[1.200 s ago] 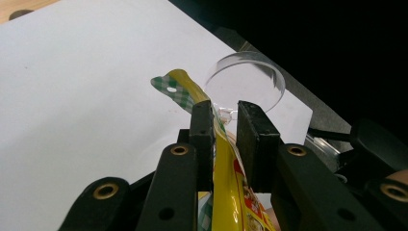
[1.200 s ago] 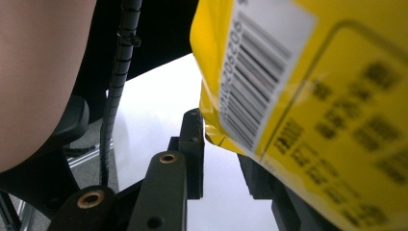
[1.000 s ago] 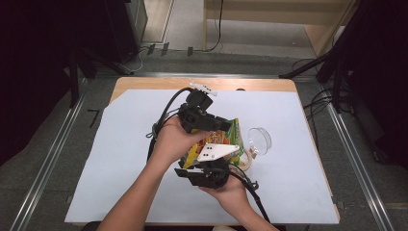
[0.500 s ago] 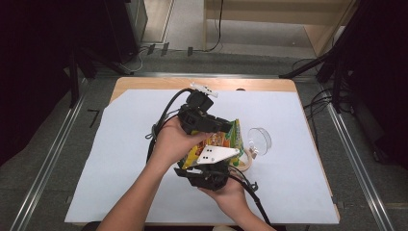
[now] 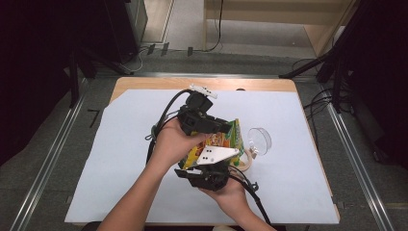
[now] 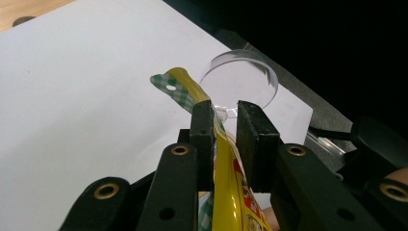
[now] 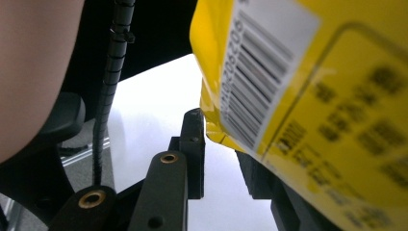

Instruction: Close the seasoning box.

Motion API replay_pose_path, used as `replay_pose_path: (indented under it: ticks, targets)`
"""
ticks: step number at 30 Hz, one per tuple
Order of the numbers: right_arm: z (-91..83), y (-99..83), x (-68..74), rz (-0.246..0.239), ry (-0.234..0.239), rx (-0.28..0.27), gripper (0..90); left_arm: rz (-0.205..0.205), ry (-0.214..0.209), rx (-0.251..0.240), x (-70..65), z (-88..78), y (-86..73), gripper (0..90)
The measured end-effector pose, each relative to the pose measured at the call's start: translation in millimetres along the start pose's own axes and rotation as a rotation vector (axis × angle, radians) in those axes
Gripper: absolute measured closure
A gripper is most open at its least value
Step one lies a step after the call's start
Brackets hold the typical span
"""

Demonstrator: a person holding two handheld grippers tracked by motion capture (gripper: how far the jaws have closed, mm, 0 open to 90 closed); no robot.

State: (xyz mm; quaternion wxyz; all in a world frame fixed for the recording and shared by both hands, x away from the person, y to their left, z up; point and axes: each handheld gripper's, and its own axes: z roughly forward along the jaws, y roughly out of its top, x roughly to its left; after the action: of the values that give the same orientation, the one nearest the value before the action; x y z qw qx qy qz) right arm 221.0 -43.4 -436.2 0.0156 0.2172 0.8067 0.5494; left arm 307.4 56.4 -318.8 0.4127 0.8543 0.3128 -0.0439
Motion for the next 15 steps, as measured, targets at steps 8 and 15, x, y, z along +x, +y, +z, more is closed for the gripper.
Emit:
replay_pose_path:
  ticks: [8, 15]
  targets:
    - [1.7, -3.3, 1.3, -0.009, 0.013, 0.017, 68.9, -0.012, -0.018, 0.023, -0.3, -1.7, -3.9, 77.4]
    - [5.7, -8.4, 6.1, -0.044, 0.017, 0.042, 66.8, -0.036, -0.023, 0.034, 2.8, -4.8, -9.3, 77.5]
